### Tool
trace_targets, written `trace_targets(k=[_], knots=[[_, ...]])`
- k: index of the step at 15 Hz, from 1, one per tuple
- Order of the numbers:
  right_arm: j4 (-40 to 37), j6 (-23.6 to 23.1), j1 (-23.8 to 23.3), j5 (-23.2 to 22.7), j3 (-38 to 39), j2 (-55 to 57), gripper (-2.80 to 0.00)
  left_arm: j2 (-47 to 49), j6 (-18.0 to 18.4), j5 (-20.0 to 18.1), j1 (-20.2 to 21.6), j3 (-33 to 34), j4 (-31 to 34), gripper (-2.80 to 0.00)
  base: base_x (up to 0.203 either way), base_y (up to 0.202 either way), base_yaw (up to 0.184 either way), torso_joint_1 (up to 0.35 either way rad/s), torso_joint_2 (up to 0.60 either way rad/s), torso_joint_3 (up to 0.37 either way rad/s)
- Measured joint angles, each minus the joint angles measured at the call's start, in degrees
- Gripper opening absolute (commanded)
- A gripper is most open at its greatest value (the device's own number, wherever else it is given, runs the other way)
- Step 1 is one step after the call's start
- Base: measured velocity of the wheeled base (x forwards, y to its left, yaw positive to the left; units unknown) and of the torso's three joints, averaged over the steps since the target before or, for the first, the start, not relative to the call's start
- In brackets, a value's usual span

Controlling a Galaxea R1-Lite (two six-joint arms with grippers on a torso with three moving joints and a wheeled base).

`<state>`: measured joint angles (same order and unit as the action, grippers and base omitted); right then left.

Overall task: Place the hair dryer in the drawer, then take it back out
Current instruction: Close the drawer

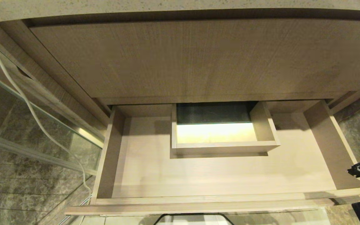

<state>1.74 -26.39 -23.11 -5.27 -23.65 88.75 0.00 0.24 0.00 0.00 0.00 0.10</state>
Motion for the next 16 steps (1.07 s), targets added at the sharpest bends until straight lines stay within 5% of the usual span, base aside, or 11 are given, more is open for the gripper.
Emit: trace_targets(k=[11,16], knots=[[7.68,-2.92,-0.2,0.01,-4.96,10.53,-2.8,0.0,0.01,-0.01,0.0,0.0,0.0,-2.8,0.0,0.0,0.0,0.0,0.0,0.0],[20.75,0.38,-0.28,-0.51,-6.16,10.02,-2.8,0.0,0.02,-0.01,0.0,0.0,-0.01,-2.8,0.0,0.0,0.0,0.0,0.0,0.0]])
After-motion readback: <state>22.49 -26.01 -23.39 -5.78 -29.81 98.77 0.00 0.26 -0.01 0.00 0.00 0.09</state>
